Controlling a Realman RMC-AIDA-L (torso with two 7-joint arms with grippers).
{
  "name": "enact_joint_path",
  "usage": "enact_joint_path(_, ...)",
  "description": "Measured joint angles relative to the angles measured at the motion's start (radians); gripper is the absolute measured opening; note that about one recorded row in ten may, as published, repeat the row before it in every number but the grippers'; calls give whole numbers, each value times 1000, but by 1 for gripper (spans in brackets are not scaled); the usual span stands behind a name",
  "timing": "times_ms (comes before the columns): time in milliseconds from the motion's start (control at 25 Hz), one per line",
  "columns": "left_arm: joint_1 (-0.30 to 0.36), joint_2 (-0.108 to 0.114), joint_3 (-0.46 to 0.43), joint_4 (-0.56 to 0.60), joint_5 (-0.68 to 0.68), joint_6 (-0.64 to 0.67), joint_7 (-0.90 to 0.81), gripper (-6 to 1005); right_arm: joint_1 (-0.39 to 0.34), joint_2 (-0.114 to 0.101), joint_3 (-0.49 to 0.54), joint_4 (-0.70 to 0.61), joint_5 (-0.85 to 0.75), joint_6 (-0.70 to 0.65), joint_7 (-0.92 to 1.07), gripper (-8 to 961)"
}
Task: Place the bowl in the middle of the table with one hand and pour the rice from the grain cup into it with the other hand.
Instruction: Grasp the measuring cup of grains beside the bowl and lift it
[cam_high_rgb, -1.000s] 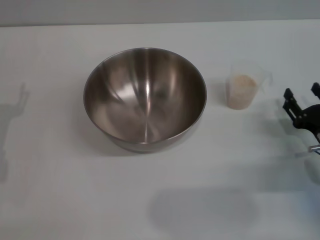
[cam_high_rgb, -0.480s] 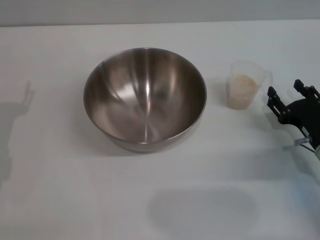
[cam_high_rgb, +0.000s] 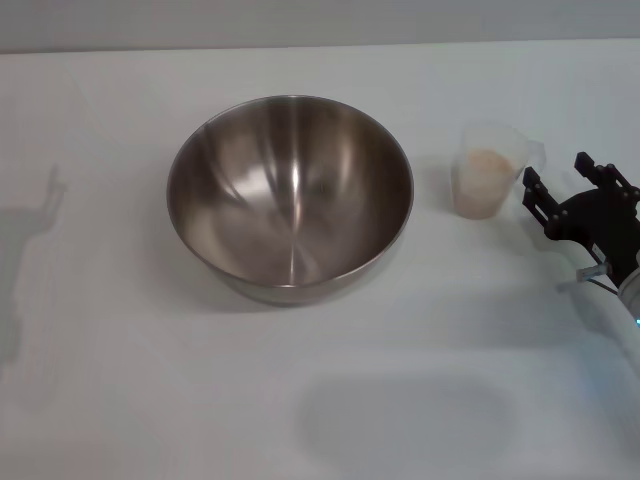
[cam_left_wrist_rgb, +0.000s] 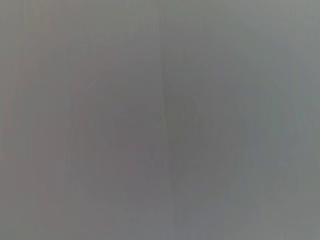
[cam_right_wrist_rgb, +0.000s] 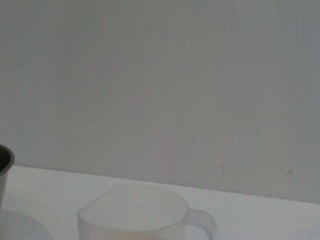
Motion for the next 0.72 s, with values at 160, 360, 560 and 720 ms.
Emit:
enact_joint_path(160, 0, 0, 6, 0, 0, 0, 0, 802, 4, 0, 1, 0, 2, 3, 0, 680)
enact_joint_path(360, -1, 0, 9, 1, -1, 0, 0, 802, 11, 0, 6, -1, 5, 10, 0, 681)
enact_joint_path(560, 2, 0, 12, 1, 2, 0, 0, 802, 15, 0, 9, -5, 6, 14, 0, 680)
enact_joint_path(720, 4, 0, 12, 2, 2, 0, 0, 802, 23, -1, 10, -8, 6, 15, 0, 680)
